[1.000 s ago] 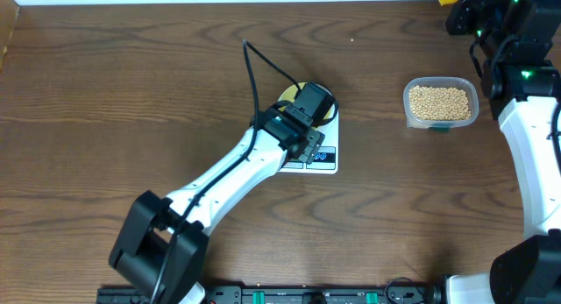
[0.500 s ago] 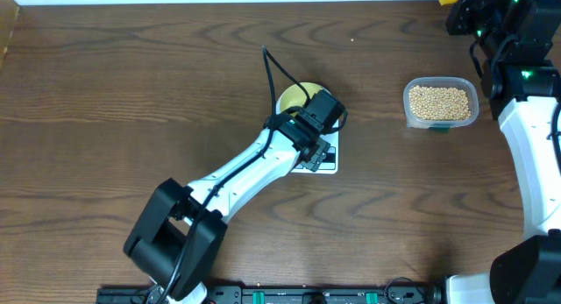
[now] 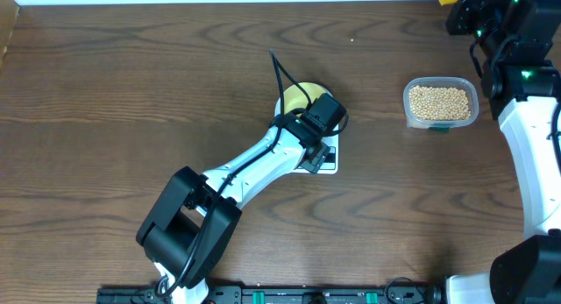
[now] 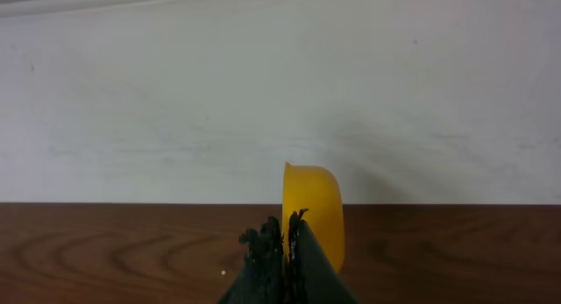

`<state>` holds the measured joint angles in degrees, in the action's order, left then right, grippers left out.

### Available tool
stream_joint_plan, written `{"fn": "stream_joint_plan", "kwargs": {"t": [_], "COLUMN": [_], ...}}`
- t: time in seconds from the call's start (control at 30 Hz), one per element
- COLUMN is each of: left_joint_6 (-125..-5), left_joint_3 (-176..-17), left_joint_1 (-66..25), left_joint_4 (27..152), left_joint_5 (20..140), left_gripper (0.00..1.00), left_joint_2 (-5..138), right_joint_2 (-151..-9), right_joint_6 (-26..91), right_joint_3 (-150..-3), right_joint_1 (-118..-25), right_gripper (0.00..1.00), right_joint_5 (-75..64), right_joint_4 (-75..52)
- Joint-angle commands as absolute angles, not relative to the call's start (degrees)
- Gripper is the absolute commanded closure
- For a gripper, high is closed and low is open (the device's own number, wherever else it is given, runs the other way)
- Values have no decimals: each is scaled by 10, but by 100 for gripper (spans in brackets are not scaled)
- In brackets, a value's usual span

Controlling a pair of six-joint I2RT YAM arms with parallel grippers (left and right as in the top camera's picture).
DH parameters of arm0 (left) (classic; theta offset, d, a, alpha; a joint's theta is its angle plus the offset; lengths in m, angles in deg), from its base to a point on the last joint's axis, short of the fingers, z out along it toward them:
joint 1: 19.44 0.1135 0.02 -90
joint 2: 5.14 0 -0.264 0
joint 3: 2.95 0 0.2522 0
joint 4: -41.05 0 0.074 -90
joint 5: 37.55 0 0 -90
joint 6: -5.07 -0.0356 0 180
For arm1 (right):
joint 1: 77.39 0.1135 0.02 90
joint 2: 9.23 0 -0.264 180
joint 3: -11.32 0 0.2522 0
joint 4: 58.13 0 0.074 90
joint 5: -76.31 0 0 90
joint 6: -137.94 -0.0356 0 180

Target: Scoop item into bowl and weigh 50g on scale

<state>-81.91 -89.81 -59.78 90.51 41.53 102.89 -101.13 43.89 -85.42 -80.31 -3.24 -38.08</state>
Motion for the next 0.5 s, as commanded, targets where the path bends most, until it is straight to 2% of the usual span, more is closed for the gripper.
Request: {"fn": "stream_joint_plan", "kwargs": {"t": [0.0,0.47], "left_joint_6": [-812,-813], "left_joint_3": [-901,-901], "left_joint_1": [-598,-598], "left_joint_4": [902,897], "left_joint_5": [404,404], "left_gripper": [16,16], "left_joint_2": [1041,1063], "right_joint_2": [-1014,-1014], "right_joint_6": [439,439], "right_joint_3": [-860,-860], "right_joint_1": [-800,-800], "right_gripper": [99,99], "right_joint_5": [-37,-37], "right_joint_4": [-379,-378]}}
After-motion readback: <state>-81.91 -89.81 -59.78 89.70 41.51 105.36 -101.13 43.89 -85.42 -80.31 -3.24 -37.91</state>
